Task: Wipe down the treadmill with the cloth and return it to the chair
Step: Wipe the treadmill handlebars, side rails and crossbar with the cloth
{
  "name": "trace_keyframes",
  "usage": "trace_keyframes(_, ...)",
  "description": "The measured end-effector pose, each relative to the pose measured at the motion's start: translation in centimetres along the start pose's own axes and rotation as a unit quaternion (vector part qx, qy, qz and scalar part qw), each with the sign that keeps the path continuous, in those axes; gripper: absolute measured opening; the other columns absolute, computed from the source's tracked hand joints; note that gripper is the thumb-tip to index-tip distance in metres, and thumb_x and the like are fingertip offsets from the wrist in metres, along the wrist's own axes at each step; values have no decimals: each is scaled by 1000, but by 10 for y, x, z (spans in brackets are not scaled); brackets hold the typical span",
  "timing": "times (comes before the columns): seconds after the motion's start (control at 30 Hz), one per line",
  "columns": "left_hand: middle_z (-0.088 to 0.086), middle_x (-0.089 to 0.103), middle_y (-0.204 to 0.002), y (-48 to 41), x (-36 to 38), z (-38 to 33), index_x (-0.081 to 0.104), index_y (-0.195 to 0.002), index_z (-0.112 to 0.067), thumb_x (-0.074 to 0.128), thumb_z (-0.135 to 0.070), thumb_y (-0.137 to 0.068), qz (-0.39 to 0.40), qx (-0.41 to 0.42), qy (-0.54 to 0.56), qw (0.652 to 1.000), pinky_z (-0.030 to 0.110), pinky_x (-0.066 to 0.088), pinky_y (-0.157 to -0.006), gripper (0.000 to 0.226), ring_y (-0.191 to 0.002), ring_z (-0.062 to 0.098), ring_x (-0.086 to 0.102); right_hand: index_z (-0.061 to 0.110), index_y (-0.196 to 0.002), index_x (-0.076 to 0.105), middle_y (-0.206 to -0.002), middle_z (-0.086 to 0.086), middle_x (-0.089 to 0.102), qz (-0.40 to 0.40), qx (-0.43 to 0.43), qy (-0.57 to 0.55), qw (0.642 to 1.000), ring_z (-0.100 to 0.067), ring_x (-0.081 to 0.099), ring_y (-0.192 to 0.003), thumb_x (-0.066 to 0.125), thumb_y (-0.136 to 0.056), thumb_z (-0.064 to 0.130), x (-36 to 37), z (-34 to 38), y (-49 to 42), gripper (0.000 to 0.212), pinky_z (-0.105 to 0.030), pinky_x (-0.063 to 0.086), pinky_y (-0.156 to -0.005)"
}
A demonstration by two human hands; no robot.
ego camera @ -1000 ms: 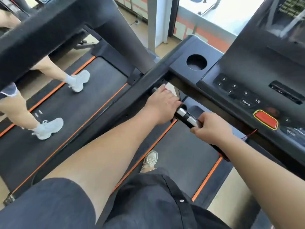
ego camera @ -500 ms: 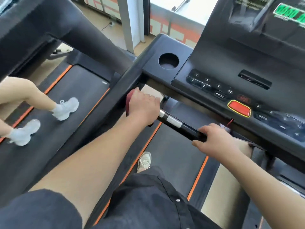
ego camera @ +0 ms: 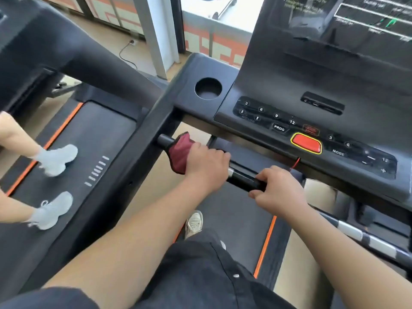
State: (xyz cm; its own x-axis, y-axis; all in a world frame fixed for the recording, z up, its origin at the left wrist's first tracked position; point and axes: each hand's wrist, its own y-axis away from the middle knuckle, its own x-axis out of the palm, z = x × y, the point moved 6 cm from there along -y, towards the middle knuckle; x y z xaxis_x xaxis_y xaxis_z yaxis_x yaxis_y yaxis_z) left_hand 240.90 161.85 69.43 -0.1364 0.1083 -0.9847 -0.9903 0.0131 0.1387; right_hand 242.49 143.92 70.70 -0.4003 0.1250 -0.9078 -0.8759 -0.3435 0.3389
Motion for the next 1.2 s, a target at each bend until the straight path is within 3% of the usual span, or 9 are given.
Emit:
trace_keyframes(0.13, 0, 69, -103, 26, 6, -75, 64, -111, -20, 39, -34, -100, -81, 124, 177, 973, 45, 38, -99, 31, -94, 28, 59, 30, -87, 66, -84, 10, 53, -11, -14, -21, 1000, -20, 58, -93, 64, -76, 39, 1, -3, 4, 14, -37, 53, -71)
trace_keyframes(0.27, -6, 69, -111, 3, 4, -31, 61, -124, -29, 29, -49, -100, 41, 229, 187, 954, 42, 46, -88, 44, -99, 24, 62, 30, -121, 69, -111, 11, 67, -21, -26, -98, 995, -17, 61, -110, 78, -80, 36, -6, -19, 22, 42, -38, 52, -91)
trace_keyframes(0.4, -5, 68, -89, -13, 1, 9, 62, -91, -28, 25, -50, -105, 11, 72, 76, 994, 36, 41, -73, 45, -87, 26, 63, 28, -130, 62, -116, 11, 57, -74, 1, -79, 994, -16, 54, -115, 82, -78, 43, -13, -48, 43, 57, -36, 52, -90)
trace_keyframes(0.53, 0, 68, -87, 13, -6, -70, 61, -90, -25, 37, -31, -102, -51, 62, 92, 993, 43, 40, -78, 28, -80, 32, 59, 30, -118, 64, -107, 9, 54, -16, 82, 23, 996, -17, 55, -109, 71, -81, 51, -6, -70, 48, 43, -34, 53, -76)
trace_keyframes(0.63, 5, 68, -103, 29, 1, -108, 65, -112, -15, 41, -38, -99, -83, 113, 189, 972, 48, 40, -97, 35, -94, 32, 58, 31, -106, 67, -96, 10, 52, -15, 76, 40, 996, -16, 55, -100, 70, -80, 52, -7, -71, 45, 34, -30, 46, -67)
trace_keyframes(0.77, -2, 65, -129, 13, -4, -71, 54, -141, -20, 38, -38, -103, 19, 290, 213, 933, 40, 42, -98, 45, -112, 22, 56, 31, -107, 67, -102, 10, 56, -7, 77, 36, 996, -17, 55, -106, 74, -78, 51, -9, -72, 41, 36, -30, 48, -71)
trace_keyframes(0.87, -11, 67, -105, -4, -3, -23, 57, -120, -38, 27, -52, -101, 75, 251, 187, 947, 40, 48, -84, 38, -96, 19, 60, 30, -107, 67, -103, 9, 57, -5, 86, 26, 996, -18, 56, -106, 74, -78, 50, -9, -74, 40, 36, -31, 50, -73)
trace_keyframes(1.03, 0, 66, -93, 0, -8, -61, 57, -97, -28, 32, -37, -101, -16, 160, 33, 986, 39, 43, -71, 27, -84, 32, 62, 31, -106, 66, -103, 9, 55, -9, 97, 25, 995, -17, 53, -108, 74, -78, 50, -7, -74, 41, 34, -30, 46, -72)
trace_keyframes(1.2, 6, 52, -140, 43, 10, -121, 44, -147, -8, 44, -35, -95, -47, 134, 201, 969, 51, 25, -119, 58, -128, 30, 45, 31, -106, 66, -103, 8, 55, -12, 98, 29, 995, -18, 53, -108, 74, -77, 51, -7, -74, 40, 36, -31, 48, -73)
